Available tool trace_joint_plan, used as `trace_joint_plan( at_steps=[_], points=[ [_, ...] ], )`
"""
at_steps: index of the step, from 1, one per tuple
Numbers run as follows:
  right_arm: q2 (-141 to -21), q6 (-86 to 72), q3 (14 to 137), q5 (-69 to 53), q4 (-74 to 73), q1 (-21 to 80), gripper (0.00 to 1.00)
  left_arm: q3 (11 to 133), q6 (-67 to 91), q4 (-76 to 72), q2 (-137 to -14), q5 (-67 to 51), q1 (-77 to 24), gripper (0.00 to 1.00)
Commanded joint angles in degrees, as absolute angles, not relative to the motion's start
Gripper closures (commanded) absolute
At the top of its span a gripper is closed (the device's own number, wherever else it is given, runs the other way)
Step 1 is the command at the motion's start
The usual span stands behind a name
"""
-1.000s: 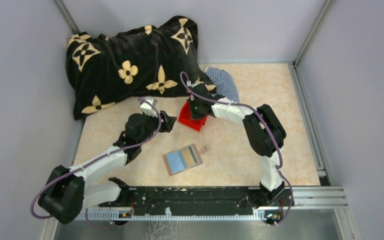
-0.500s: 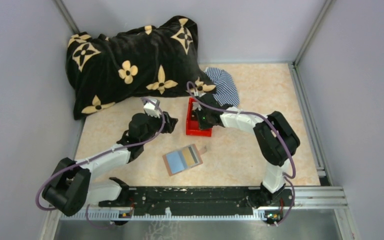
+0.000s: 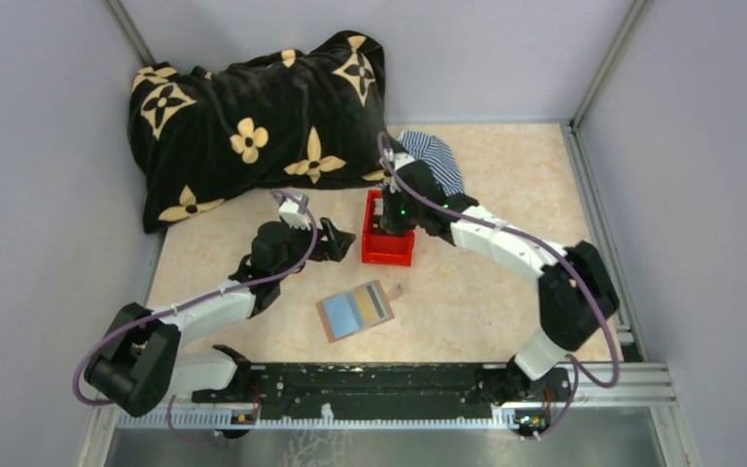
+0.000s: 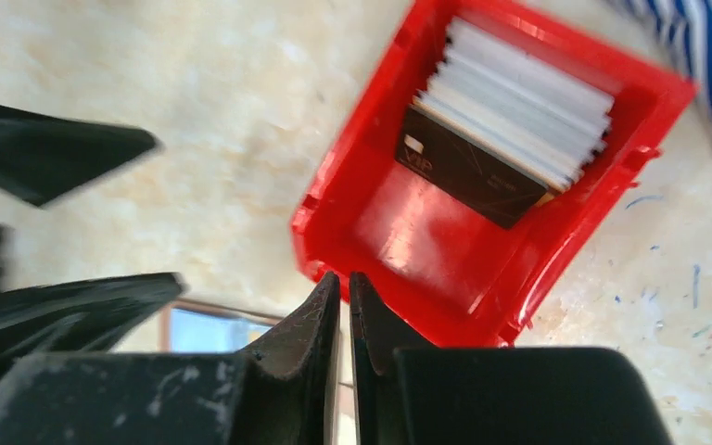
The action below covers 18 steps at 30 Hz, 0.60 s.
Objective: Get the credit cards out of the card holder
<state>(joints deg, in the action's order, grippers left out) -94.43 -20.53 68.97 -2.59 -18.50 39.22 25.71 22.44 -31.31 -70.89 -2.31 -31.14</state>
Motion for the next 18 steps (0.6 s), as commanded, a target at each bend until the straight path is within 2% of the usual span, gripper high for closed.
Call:
trace_joint_plan(
  at_steps=[1,4,7,9,13,18],
  points=[
    [-83.25,-19.96,66.49,-1.62,-15.57,40.95,0.89,21.08,33.1,-35.21,-68.91,-8.67,-31.22,0.0],
    [-79.99,-19.33,62.73,-0.61,-16.33,43.69,0.85,17.15,37.67,-41.34,-69.25,-13.6,-31.25,0.01],
    [-78.34,-19.26,59.03,2.75,-17.41,49.02,1.0,16.72,42.01,-37.7,-69.93,-17.83,-31.25,0.1],
    [-77.94,-20.97,56.57,4.17,-17.54,52.4,1.0,13.96,46.42,-41.22,-69.82,-20.14,-31.48,0.12],
    [-77.18,-25.87,49.28,1.99,-13.02,53.4,1.0,12.06,49.46,-38.8,-65.58,-15.47,-35.2,0.13],
    [-77.46,-27.06,44.83,5.19,-11.66,53.36,1.0,13.42,51.02,-34.57,-60.25,-11.99,-39.99,0.12]
  ],
)
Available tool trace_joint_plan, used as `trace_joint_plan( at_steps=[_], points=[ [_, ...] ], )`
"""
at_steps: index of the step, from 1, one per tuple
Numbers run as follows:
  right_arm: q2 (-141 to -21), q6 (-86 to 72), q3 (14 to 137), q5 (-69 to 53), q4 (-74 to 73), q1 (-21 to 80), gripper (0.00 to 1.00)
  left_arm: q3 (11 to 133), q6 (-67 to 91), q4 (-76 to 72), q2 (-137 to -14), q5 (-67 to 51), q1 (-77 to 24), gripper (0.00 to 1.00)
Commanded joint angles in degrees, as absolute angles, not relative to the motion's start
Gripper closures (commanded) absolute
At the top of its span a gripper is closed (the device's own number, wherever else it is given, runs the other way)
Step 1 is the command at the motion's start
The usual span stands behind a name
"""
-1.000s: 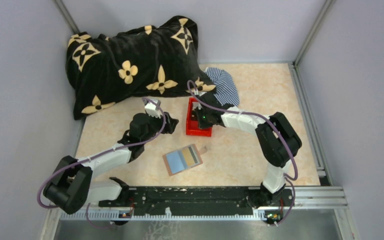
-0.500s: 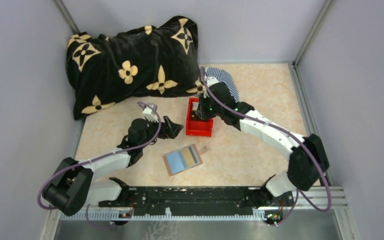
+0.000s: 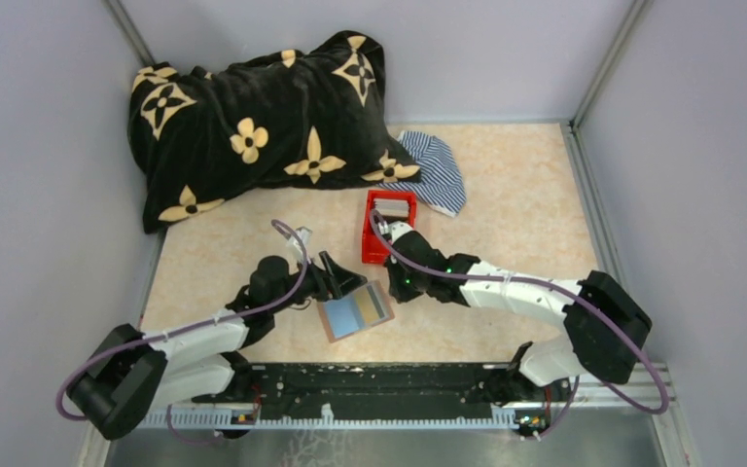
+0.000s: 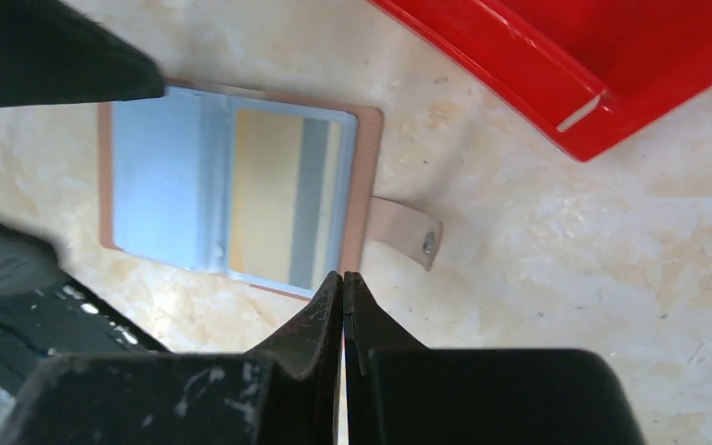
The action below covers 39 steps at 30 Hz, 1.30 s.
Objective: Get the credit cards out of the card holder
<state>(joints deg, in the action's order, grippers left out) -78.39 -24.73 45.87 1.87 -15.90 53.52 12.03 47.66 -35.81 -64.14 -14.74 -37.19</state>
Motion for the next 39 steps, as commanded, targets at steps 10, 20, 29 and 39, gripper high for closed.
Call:
trace_joint_plan(
  at_steps=[10,20,29,39],
  points=[
    [-82.72,-24.33,44.42,7.59,-9.69,53.06,1.0,11.31,53.71,-34.34,-62.88,-7.93,-43.54,0.12],
    [-91.51,-22.16,44.54,5.86,-5.96,49.09,1.0,10.79,57.05,-33.9,-63.64,-6.59,-44.55,0.13],
    [-88.77,-25.22,40.95,2.03,-5.75,50.21,1.0,11.56,56.63,-31.05,-64.07,-5.72,-44.55,0.13],
    [-82.3,-28.96,38.92,2.27,-10.19,54.1,1.0,15.1,54.13,-26.41,-61.67,-5.13,-44.55,0.13]
  ],
)
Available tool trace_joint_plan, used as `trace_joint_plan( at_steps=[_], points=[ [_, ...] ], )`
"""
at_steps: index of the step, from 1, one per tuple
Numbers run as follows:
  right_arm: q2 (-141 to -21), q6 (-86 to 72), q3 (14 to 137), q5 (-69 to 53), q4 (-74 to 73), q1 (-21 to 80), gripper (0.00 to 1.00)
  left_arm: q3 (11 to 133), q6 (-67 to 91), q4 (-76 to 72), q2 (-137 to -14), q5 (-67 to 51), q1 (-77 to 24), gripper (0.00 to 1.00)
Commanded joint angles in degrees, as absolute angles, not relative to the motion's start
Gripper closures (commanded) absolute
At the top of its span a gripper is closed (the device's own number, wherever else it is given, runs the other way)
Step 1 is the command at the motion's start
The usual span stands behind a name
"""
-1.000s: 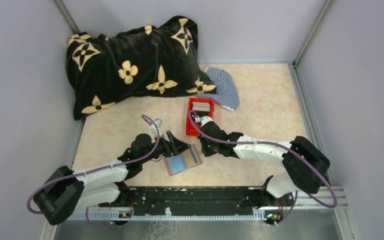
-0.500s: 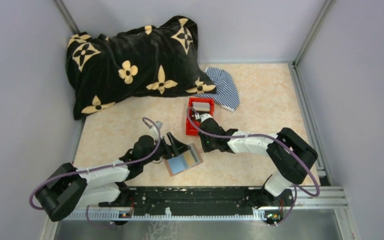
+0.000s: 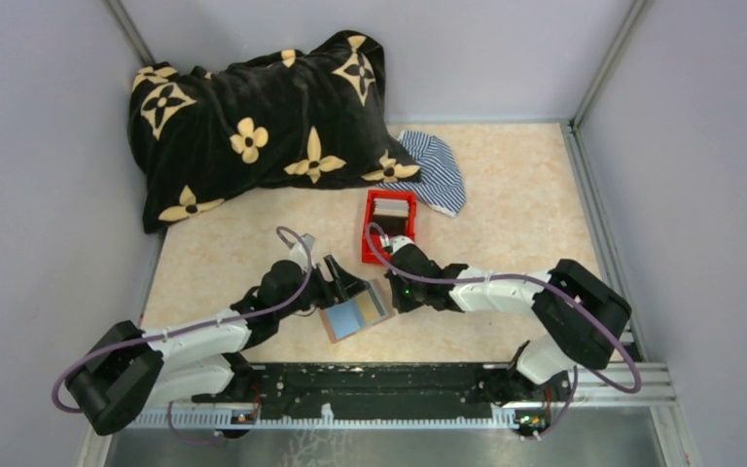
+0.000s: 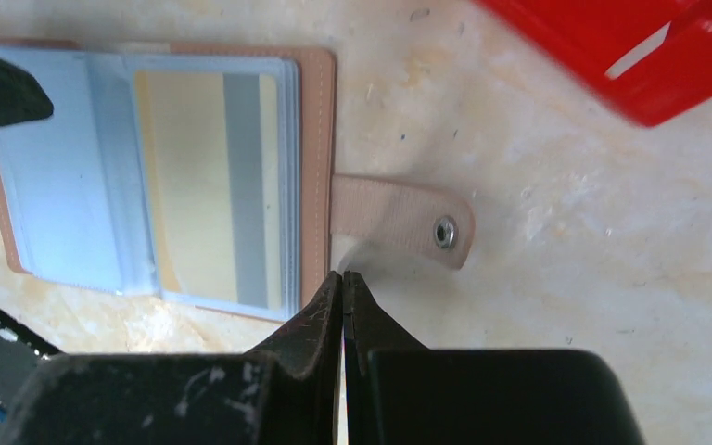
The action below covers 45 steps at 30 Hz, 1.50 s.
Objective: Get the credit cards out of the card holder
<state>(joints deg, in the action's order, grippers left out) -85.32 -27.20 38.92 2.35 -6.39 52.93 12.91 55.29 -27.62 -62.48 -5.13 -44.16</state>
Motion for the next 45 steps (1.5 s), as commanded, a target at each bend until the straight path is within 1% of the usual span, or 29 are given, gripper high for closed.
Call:
trace_joint_plan(
  at_steps=[1,5,12,20,29,38,45],
  points=[
    [-81.51,-28.9,39.54,3.04,-10.81,54.1,1.0,15.17,54.29,-26.56,-62.02,-5.72,-44.56,0.13],
    [-81.52,-27.25,43.81,5.23,-12.89,53.48,1.0,14.47,56.1,-28.52,-62.83,-7.81,-44.56,0.13],
    [-86.87,-25.02,48.7,2.97,-12.48,50.44,1.0,12.44,57.1,-29.56,-61.31,-7.79,-44.56,0.14],
    [-94.17,-23.48,48.8,2.71,-9.2,46.5,1.0,12.05,56.35,-28.39,-59.72,-6.77,-44.52,0.14],
    [-91.59,-23.73,45.23,0.53,-6.72,46.5,1.0,11.85,56.66,-29.33,-61.02,-7.72,-44.56,0.13],
    [-95.22,-21.54,54.41,1.93,-8.97,46.49,1.0,12.08,56.54,-30.23,-62.51,-8.72,-44.56,0.13],
    [-100.01,-21.02,54.06,1.75,-8.52,46.42,1.0,12.1,56.09,-29.99,-62.58,-8.3,-44.56,0.13]
  ],
)
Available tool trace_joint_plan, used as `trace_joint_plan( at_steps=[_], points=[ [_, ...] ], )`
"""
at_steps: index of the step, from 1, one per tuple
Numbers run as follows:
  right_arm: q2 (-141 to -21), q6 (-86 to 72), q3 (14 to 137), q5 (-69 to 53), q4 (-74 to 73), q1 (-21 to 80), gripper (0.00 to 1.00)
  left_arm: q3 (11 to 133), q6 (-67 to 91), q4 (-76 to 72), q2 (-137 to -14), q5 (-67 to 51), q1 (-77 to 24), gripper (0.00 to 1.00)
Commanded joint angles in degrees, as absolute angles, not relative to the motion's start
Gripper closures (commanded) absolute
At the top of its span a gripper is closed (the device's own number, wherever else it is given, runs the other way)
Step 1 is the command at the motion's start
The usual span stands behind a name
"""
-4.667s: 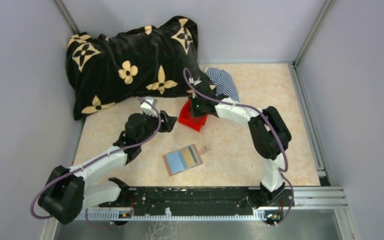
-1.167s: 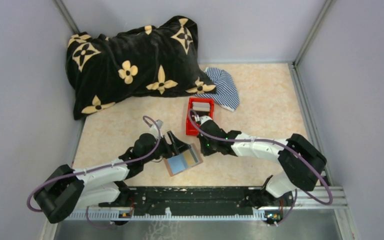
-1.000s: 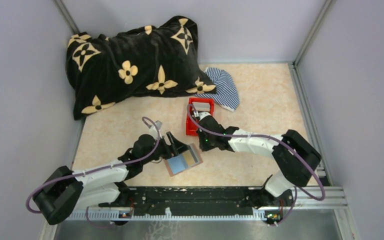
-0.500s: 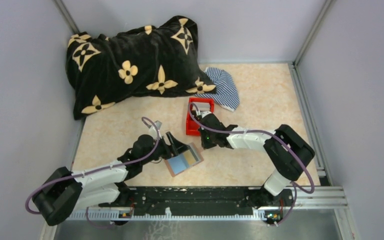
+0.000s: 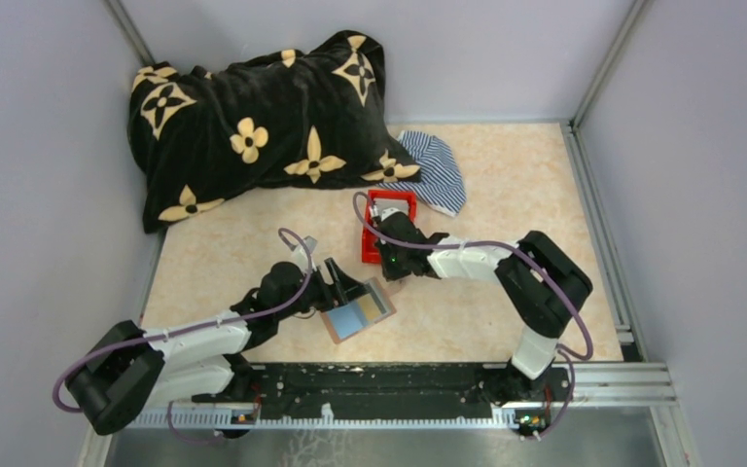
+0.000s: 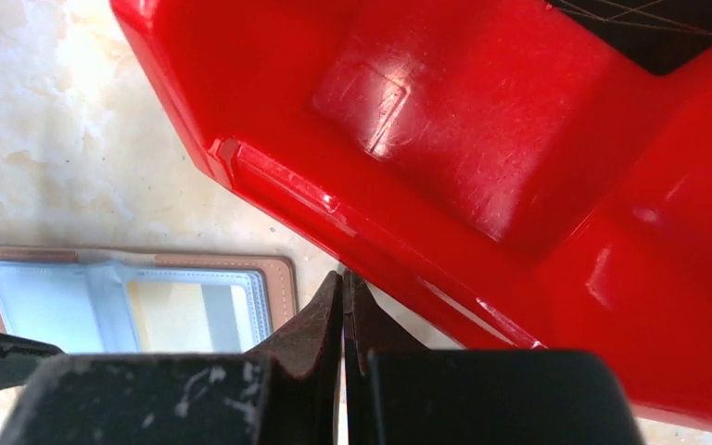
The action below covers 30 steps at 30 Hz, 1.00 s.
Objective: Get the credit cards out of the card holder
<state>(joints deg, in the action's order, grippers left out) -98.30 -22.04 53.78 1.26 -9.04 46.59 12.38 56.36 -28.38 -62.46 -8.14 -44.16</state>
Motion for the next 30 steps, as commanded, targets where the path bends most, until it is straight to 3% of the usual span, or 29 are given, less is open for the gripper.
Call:
trace_joint_plan(
  at_steps=[1,12,30],
  points=[
    [-100.28,-21.01,53.48,1.83,-8.79,46.41,1.0,12.07,56.15,-29.97,-62.58,-8.32,-44.56,0.13],
    [-89.56,-23.01,43.16,0.67,-10.85,47.64,1.0,12.15,56.07,-30.43,-62.59,-7.6,-44.56,0.12],
    [-81.11,-25.72,45.87,2.54,-16.02,51.68,1.0,13.58,59.31,-30.28,-66.8,-11.98,-44.56,0.11]
  ],
)
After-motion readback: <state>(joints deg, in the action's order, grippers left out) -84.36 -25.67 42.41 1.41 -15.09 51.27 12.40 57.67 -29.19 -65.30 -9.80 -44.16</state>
